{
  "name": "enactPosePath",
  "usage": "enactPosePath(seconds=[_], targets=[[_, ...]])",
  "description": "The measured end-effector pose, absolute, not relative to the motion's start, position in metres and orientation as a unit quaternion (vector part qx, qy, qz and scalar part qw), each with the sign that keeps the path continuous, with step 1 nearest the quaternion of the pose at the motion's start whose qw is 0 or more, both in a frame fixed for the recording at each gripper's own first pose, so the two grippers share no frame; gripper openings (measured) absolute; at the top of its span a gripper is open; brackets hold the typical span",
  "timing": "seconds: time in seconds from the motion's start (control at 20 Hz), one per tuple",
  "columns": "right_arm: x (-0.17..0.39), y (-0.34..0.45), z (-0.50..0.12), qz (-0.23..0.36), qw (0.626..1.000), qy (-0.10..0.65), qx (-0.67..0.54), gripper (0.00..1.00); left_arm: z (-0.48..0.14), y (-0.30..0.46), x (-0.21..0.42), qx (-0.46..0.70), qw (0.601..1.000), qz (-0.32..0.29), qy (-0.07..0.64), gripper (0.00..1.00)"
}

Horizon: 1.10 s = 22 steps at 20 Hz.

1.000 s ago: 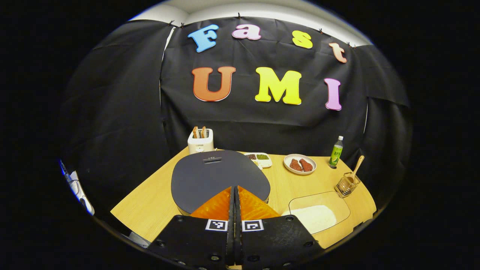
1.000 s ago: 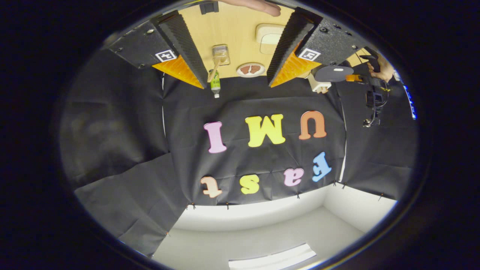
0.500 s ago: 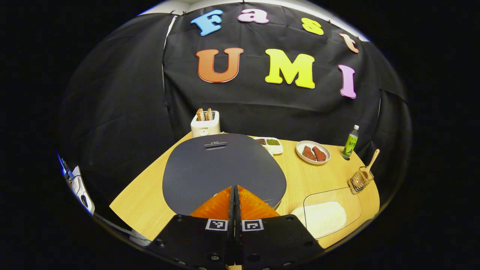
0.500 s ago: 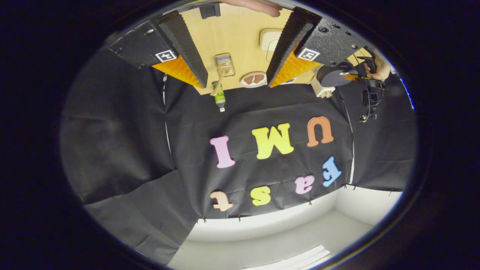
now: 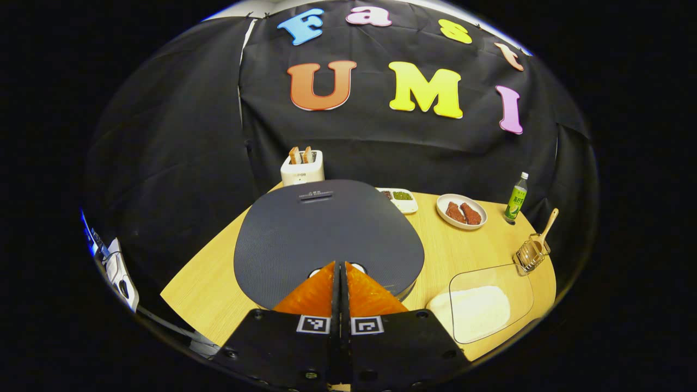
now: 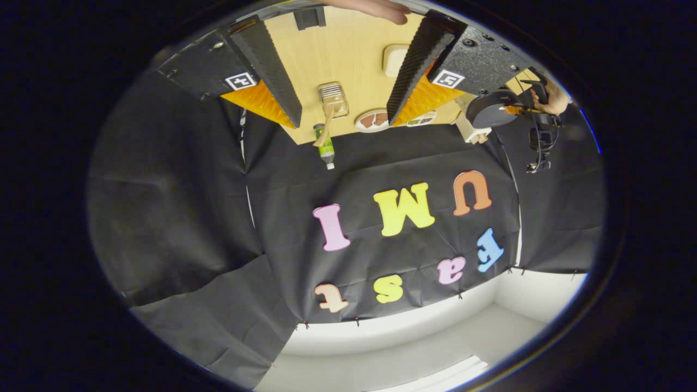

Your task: Close the left gripper, press the button to open the rice cooker; take a wooden spoon from the chopstick holder with the right hand, scoop a spoonful of rice and pour it into the rice cooker, then put the wooden spoon back into the chopstick holder.

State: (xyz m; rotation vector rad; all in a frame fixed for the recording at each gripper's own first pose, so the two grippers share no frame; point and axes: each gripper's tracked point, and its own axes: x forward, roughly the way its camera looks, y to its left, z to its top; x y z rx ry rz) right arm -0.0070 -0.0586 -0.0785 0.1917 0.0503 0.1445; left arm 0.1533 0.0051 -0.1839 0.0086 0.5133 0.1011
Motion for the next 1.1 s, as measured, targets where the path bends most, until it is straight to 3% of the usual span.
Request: enactPosePath(seconds=[0.2,0.35,0.4,0.6,0.85,0.9,0.95,1.1], targets=[[-0.014,-0.057,-0.08,0.074,0.994,0.027,0.078,1.0,-0.171,0.004,0.154,0.001,0.97,0.056,0.235,0.0],[-0.019,-0.059,-0.078,0.064,0.997,0.016,0.046,1.0,-0.137,0.001,0.142,-0.008,0.982,0.059,0.182,0.01],[-0.019,-0.059,-0.077,0.06,0.997,0.013,0.04,1.0,-0.119,0.004,0.139,0.004,0.987,0.063,0.15,0.16],[-0.022,-0.05,-0.082,0.066,0.997,0.021,0.038,0.97,-0.065,-0.007,0.104,0.011,0.995,0.063,0.071,0.26],[-0.015,-0.05,-0.089,0.057,0.997,0.032,0.041,1.0,-0.033,-0.013,0.052,0.026,0.999,0.043,0.001,0.96],[-0.013,-0.048,-0.09,0.057,0.997,0.034,0.043,1.0,-0.03,-0.012,0.042,0.029,0.999,0.044,-0.007,0.89],[-0.011,-0.047,-0.09,0.057,0.997,0.036,0.044,1.0,-0.028,-0.012,0.033,0.026,0.999,0.042,-0.014,0.97],[0.0,-0.047,-0.096,0.054,0.997,0.039,0.047,1.0,-0.028,-0.014,0.016,0.011,0.999,0.028,-0.02,0.97]])
